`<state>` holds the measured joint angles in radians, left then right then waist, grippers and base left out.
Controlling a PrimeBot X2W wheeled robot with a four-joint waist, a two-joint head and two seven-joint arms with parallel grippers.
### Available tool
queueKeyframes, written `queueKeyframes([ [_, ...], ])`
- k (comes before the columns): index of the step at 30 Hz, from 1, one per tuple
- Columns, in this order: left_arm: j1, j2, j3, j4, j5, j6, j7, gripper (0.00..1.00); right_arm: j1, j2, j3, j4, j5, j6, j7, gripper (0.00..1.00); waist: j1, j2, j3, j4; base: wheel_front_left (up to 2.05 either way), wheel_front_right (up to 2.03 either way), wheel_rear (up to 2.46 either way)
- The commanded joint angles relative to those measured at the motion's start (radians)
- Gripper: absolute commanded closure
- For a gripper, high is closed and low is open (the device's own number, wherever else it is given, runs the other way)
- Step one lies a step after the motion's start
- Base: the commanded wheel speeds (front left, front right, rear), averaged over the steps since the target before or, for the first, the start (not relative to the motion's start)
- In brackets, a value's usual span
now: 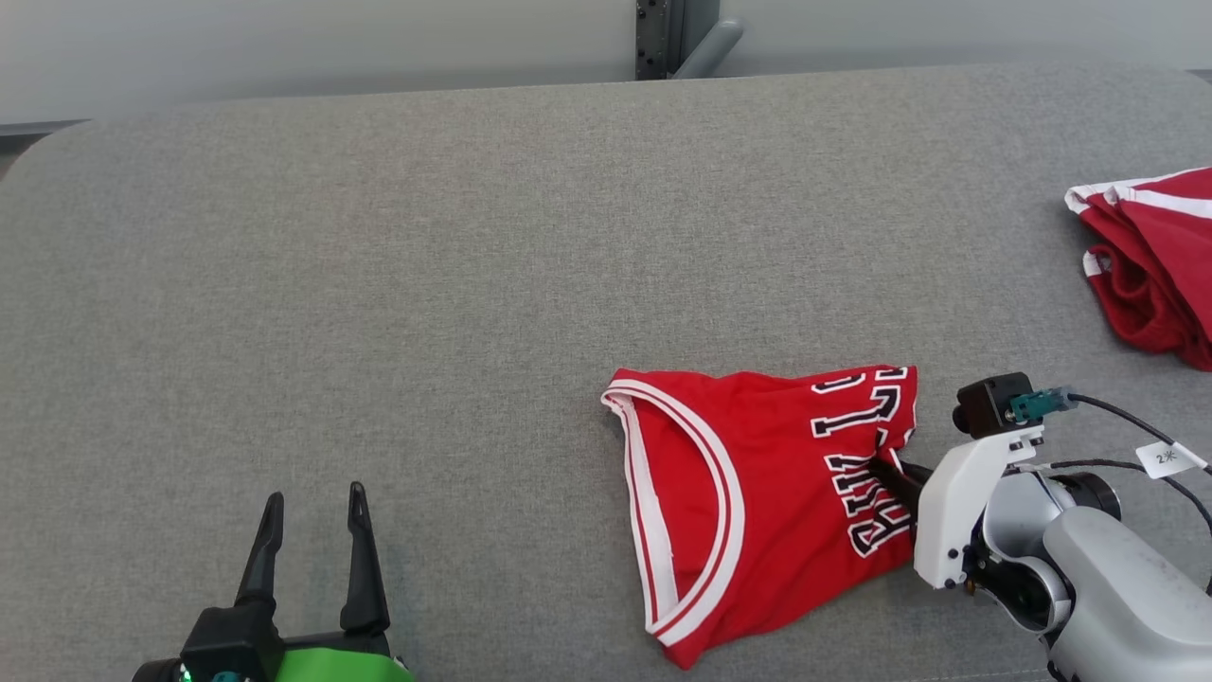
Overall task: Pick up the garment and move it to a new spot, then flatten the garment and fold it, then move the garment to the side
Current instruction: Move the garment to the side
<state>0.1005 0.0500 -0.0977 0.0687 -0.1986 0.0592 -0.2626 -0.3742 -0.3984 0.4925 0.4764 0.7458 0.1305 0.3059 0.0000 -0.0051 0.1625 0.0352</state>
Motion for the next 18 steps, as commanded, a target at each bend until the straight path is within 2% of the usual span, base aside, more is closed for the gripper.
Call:
queueKeyframes([
  [1, -0.015, 0.002, 0.002, -0.006, -0.005, 0.006, -0.002, 0.0, -0.014, -0.014, 0.011, -0.003, 0.012, 0.0, -0.011, 1.0, 0.0, 0.0051, 0.004, -0.008, 0.0, 0.0, 0.0],
  [8, -0.013, 0.002, 0.017, -0.021, -0.004, 0.006, -0.002, 0.0, -0.133, -0.057, 0.068, -0.036, 0.059, 0.0, -0.09, 1.0, 0.0, 0.0051, 0.04, -0.114, 0.0, 0.0, 0.0],
  [18, -0.1, 0.002, 0.02, -0.021, 0.038, -0.02, -0.002, 0.0, -0.358, -0.118, 0.037, -0.038, 0.106, 0.0, -0.12, 1.0, 0.0, 0.0051, 0.143, -0.27, 0.0, 0.0, 0.0],
])
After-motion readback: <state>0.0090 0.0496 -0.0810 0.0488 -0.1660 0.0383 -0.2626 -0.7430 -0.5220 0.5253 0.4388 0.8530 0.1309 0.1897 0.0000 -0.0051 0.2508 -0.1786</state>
